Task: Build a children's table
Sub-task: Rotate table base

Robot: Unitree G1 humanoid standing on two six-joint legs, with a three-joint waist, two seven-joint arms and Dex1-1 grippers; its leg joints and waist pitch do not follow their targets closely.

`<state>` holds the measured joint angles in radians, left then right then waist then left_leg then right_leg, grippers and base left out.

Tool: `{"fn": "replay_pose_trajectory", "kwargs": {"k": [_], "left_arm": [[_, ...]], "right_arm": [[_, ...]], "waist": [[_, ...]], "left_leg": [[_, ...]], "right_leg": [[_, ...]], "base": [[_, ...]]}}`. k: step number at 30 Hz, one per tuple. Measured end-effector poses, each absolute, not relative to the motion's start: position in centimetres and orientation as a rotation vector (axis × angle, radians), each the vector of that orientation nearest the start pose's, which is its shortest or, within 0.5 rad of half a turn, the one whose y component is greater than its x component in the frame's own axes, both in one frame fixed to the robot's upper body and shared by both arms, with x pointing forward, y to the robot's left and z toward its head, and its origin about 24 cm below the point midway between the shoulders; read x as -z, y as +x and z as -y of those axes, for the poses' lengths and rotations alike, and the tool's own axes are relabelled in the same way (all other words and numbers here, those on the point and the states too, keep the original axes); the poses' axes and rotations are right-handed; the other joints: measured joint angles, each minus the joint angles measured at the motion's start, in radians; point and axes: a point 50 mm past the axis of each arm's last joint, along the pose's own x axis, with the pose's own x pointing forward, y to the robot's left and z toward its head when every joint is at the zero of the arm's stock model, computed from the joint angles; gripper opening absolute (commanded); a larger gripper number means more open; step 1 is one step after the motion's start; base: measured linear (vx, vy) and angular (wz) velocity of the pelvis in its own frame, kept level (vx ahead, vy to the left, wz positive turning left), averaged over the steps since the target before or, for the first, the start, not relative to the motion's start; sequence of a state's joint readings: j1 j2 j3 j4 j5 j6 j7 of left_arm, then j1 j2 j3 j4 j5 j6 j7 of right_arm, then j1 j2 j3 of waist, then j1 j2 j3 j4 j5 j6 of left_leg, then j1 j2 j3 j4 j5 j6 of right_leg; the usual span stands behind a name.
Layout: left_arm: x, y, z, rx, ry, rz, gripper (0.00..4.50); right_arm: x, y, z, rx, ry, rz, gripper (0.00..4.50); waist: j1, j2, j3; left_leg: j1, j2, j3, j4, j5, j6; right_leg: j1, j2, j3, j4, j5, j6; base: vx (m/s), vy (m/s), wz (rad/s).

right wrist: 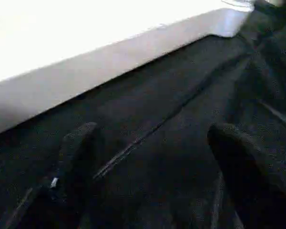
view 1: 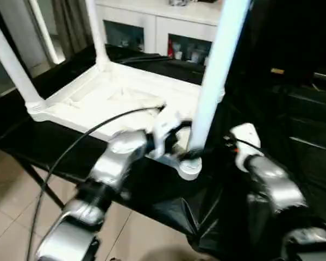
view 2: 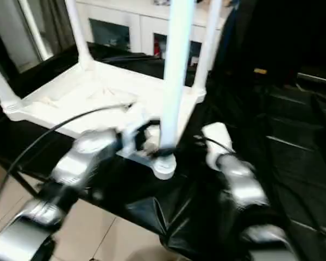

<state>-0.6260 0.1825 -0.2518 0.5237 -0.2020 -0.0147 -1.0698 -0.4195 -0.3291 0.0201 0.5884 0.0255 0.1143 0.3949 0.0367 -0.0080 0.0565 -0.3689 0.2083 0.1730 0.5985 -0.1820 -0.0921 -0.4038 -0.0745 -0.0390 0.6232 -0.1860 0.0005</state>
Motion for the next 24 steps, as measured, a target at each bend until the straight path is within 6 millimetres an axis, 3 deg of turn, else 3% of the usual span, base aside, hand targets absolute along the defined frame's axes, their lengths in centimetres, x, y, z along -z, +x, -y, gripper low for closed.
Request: {"fn": "replay_pose_trajectory", "kwargs": {"k": [6,11,12,24], "left_arm": [[-8.1,32.3,-9.4,1.385,0.214,-0.092,4.45],[-7.6,33.5,-11.9,1.343,0.438,-0.182,4.45],[-7.6,33.9,-12.1,1.329,0.489,-0.194,4.28],[-6.9,35.0,-12.2,1.350,0.677,-0.288,3.37]], "right_arm": [[-3.8,30.8,21.7,-0.467,-0.310,-0.309,3.92],[-4.6,29.0,22.5,-0.613,-0.361,-0.323,3.92],[-4.8,28.6,22.5,-0.658,-0.370,-0.333,3.92],[-6.2,26.7,21.3,-0.843,-0.412,-0.349,3.92]], "waist": [[0.004,0.005,0.000],[0.004,0.006,0.000],[0.004,0.006,0.000],[0.007,0.007,-0.001]], "left_leg": [[0.001,0.000,0.000,0.000,0.000,0.001],[0.001,0.000,-0.001,-0.001,0.000,0.000],[0.000,0.000,-0.001,-0.001,0.000,0.000],[-0.002,0.000,0.000,-0.001,-0.001,0.002]], "right_leg": [[0.001,-0.001,0.000,-0.001,0.000,0.000],[0.001,-0.001,0.000,-0.001,0.000,0.001],[0.001,-0.001,0.000,-0.002,0.000,0.001],[0.002,-0.001,0.000,-0.009,0.001,0.001]], "base": [[0.000,0.000,0.00],[0.000,0.000,0.00],[0.000,0.000,0.00],[0.000,0.000,0.00]]}}
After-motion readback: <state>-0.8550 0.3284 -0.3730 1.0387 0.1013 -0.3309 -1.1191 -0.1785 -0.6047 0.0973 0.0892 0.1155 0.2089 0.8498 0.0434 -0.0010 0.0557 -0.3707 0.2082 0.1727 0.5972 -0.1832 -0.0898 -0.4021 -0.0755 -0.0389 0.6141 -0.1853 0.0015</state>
